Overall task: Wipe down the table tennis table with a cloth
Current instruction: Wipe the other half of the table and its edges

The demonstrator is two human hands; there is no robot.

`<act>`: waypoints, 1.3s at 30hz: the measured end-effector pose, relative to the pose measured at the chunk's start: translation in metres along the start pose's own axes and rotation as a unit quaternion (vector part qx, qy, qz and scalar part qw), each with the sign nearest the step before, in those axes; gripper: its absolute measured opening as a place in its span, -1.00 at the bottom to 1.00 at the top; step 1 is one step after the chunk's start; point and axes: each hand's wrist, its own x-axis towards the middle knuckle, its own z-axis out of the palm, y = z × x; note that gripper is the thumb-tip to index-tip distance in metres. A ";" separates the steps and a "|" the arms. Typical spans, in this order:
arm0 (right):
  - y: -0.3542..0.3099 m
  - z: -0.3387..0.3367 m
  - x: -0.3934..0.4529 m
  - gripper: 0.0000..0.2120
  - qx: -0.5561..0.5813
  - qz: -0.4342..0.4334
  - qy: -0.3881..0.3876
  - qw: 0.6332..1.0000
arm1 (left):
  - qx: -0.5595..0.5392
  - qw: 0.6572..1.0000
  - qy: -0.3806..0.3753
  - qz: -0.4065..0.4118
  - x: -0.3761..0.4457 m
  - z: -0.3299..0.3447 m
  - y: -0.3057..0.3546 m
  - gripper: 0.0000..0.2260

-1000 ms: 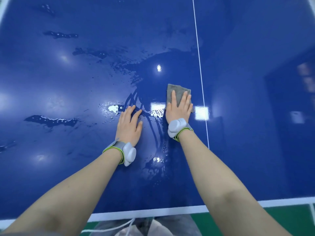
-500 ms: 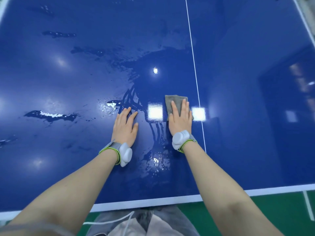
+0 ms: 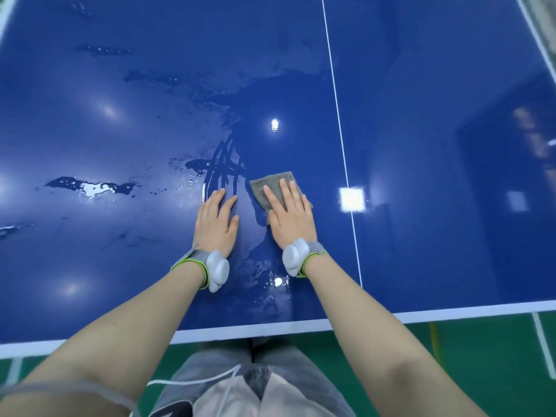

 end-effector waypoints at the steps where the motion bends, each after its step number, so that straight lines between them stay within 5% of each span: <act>1: 0.007 -0.002 -0.003 -0.50 0.004 0.024 0.007 1.000 | 0.002 1.000 0.000 0.001 -0.003 0.000 -0.001 -0.61; 7: 0.015 0.001 -0.022 -0.50 -0.005 0.099 -0.015 0.995 | 0.006 1.000 0.002 -0.005 -0.022 0.005 -0.002 -0.62; 13: -0.027 0.020 -0.055 -0.49 0.006 0.041 -0.006 0.999 | 0.012 1.000 0.002 -0.018 -0.036 0.006 0.001 -0.61; 18: 0.001 0.027 -0.083 -0.53 -0.015 -0.038 0.017 0.999 | 0.020 1.000 -0.003 -0.020 -0.049 0.005 0.000 -0.62; 25: 0.014 0.023 -0.105 -0.34 0.028 0.074 0.004 0.997 | 0.021 0.999 -0.005 -0.027 -0.070 0.010 -0.002 -0.62; 34: -0.037 0.035 -0.128 -0.50 -0.014 -0.026 -0.033 0.999 | 0.025 0.999 -0.008 -0.017 -0.093 0.013 -0.003 -0.61; 39: 0.011 0.040 -0.141 -0.41 0.000 0.033 -0.001 0.999 | 0.047 0.998 -0.029 0.001 -0.105 0.011 -0.013 -0.61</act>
